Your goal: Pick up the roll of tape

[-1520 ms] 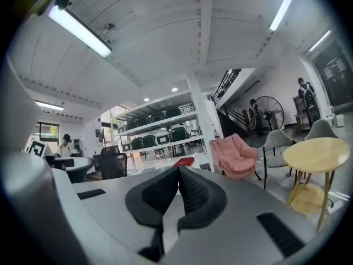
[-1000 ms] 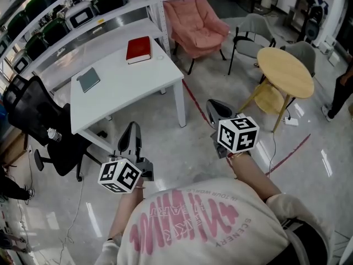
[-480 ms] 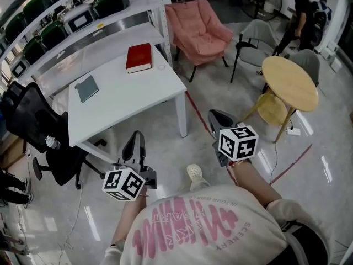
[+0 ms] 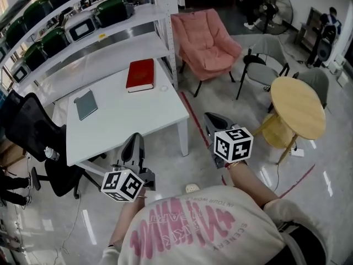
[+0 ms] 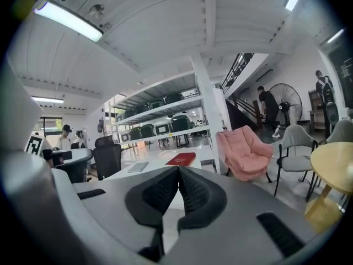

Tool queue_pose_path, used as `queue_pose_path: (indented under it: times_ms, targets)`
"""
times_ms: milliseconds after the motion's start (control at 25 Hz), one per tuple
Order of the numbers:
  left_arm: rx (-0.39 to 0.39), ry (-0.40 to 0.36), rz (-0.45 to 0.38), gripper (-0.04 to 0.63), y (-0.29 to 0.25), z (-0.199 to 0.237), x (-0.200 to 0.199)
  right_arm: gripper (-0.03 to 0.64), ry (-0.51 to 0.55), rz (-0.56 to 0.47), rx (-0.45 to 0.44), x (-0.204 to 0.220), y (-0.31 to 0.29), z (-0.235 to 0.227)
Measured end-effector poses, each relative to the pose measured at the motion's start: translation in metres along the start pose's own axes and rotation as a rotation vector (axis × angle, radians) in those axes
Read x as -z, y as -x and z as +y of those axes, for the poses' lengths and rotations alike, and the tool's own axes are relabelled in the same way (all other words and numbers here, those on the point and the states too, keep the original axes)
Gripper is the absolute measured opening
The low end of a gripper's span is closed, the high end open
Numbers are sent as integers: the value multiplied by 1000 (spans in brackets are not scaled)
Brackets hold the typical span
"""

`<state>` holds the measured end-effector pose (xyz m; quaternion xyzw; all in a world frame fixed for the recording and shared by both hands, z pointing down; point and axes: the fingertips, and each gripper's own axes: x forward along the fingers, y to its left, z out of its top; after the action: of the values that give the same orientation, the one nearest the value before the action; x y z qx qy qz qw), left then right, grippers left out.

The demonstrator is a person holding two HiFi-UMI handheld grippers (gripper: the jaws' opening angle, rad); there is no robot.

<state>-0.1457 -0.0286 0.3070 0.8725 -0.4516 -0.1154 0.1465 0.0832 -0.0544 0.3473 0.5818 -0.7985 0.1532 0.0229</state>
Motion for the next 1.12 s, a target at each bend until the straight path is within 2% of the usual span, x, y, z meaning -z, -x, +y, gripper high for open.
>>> queue_pose_path:
  times_ms: [440,760,1120]
  targets:
    - [-31,-9,-47,25,-103,20,-17,12,19,-19,-77,-52,-90,-54]
    - [-50,-10,-35,25,-154,44,-13,12,40,-3,-109,-64,-145,-77]
    - [-79,10,-22,25,-188,79,-12,12,52,29,-124,-66,-196,-87]
